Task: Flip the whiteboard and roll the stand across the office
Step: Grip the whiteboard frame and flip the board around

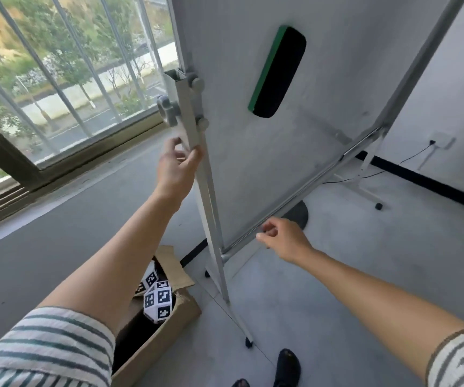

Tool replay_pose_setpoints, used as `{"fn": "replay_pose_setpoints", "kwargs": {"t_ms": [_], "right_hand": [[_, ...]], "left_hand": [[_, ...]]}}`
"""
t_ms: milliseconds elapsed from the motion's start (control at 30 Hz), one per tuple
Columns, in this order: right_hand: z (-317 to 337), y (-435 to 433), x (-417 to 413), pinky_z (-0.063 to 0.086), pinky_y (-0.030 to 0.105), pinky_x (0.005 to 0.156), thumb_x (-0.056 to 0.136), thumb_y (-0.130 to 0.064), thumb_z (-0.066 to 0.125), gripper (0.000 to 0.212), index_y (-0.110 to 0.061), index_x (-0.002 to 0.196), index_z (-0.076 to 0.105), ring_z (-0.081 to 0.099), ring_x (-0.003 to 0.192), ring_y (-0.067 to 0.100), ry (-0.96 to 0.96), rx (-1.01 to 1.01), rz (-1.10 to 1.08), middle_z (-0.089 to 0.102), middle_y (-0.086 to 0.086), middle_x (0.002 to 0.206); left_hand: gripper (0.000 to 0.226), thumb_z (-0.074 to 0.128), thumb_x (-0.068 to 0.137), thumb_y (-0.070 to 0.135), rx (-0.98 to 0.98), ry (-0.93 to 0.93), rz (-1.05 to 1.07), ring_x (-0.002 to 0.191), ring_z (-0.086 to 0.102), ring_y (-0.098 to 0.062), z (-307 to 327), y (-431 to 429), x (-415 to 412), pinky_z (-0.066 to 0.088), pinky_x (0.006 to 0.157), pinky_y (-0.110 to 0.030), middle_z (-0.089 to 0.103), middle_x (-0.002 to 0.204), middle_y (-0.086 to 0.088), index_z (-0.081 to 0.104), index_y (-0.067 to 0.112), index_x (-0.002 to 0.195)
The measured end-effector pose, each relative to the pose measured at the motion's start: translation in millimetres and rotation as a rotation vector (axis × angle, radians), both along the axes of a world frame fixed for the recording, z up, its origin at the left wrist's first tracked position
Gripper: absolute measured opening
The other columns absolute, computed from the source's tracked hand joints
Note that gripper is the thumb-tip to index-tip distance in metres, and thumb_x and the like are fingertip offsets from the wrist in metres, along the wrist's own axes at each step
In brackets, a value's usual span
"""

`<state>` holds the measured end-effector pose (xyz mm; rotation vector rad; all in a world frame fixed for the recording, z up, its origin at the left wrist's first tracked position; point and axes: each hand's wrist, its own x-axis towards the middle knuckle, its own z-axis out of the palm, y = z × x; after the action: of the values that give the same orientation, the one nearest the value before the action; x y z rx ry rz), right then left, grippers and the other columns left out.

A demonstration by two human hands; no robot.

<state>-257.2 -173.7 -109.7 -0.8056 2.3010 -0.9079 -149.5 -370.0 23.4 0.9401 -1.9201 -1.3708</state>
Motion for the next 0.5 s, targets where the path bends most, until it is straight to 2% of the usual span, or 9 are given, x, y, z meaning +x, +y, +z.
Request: {"fn": "replay_pose_setpoints", "kwargs": {"t_ms": [67, 133, 233, 333, 400, 500], "right_hand": [[-14, 34, 0, 0.055, 0.033, 0.071, 0.082, -0.033, 0.068, 0.019, -0.020, 0.096, 0.064, 0.071, 0.079, 0.019, -0.052, -0.006, -0.080, 0.068, -0.003, 0.082], [-25, 67, 0, 0.054, 0.032, 0.066, 0.083, -0.028, 0.068, 0.016, -0.019, 0.096, 0.065, 0.072, 0.075, 0.020, -0.092, -0.026, -0.160, 0.069, -0.002, 0.080], [-34, 117, -1, 0.047, 0.028, 0.060, 0.084, -0.020, 0.068, 0.007, -0.022, 0.089, 0.064, 0.074, 0.075, 0.023, -0.168, -0.074, -0.279, 0.068, -0.001, 0.074], [-32, 165, -8, 0.046, 0.026, 0.060, 0.085, -0.017, 0.069, 0.011, -0.025, 0.083, 0.063, 0.073, 0.074, 0.021, -0.209, -0.125, -0.381, 0.073, 0.006, 0.078], [-30, 199, -18, 0.046, 0.023, 0.061, 0.085, -0.015, 0.070, 0.012, -0.025, 0.083, 0.063, 0.073, 0.073, 0.019, -0.228, -0.169, -0.451, 0.073, 0.008, 0.080], [-33, 254, -37, 0.047, 0.023, 0.059, 0.086, -0.012, 0.069, 0.010, -0.021, 0.085, 0.065, 0.073, 0.069, 0.014, -0.260, -0.198, -0.536, 0.073, 0.004, 0.078]], "left_hand": [[0.047, 0.059, 0.090, 0.022, -0.015, -0.112, 0.059, 0.098, 0.059, -0.021, -30, 17, 14, 0.051, 0.087, -0.038, 0.059, 0.108, -0.006, 0.044, 0.015, 0.134], [0.047, 0.060, 0.089, 0.020, -0.003, -0.185, 0.028, 0.103, 0.059, -0.023, -58, 41, 27, 0.053, 0.090, -0.040, 0.058, 0.117, -0.007, 0.045, 0.013, 0.133], [0.029, 0.060, 0.089, 0.014, 0.077, -0.334, -0.156, 0.097, 0.067, -0.029, -92, 79, 39, 0.057, 0.085, -0.048, 0.069, 0.108, -0.012, 0.059, 0.011, 0.117], [0.013, 0.059, 0.091, 0.011, 0.169, -0.421, -0.322, 0.087, 0.072, -0.030, -103, 119, 36, 0.057, 0.080, -0.050, 0.073, 0.093, -0.013, 0.064, 0.015, 0.103], [0.014, 0.058, 0.092, 0.009, 0.192, -0.447, -0.378, 0.084, 0.072, -0.028, -106, 143, 25, 0.056, 0.081, -0.048, 0.074, 0.091, -0.012, 0.065, 0.020, 0.094], [0.016, 0.057, 0.092, 0.006, 0.229, -0.466, -0.417, 0.084, 0.071, -0.030, -113, 176, -3, 0.056, 0.078, -0.045, 0.074, 0.090, -0.013, 0.064, 0.020, 0.093]]}}
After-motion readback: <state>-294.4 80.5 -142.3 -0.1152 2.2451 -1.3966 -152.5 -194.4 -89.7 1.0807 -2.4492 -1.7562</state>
